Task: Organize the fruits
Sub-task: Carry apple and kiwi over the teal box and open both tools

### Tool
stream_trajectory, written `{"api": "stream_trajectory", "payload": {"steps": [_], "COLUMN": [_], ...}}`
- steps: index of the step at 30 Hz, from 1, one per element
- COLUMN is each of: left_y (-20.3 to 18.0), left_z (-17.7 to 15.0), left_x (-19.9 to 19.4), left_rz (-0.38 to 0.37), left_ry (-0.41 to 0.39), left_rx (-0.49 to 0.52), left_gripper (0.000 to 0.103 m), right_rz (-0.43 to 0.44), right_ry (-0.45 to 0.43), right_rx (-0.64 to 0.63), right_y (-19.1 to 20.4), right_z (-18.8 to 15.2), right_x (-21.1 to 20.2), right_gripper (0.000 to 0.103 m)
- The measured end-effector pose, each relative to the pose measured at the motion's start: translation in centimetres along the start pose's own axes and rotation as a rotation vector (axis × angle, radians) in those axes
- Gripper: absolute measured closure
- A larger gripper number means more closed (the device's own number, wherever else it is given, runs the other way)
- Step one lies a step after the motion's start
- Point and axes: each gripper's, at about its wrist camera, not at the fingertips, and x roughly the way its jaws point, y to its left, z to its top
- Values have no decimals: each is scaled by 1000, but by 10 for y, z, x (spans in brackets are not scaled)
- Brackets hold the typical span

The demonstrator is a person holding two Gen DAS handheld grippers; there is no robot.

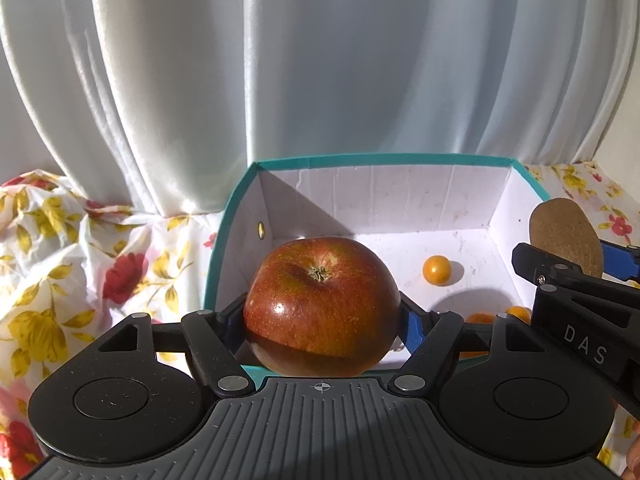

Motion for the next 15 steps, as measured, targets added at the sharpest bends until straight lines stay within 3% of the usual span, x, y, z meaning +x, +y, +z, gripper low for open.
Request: {"api": "stream_trajectory", "payload": {"steps": [15], "left_y": [-1], "left_z": [-4], "left_x": [17], "left_rz": [7], "left_ry": [47], "left_rx": [16], "left_gripper": [25], "right_rz": [1], "right_ry": [82], "right_rx": [-11], "right_y": [-4], "right_z": [-21], "right_x": [20], "right_gripper": [51]}}
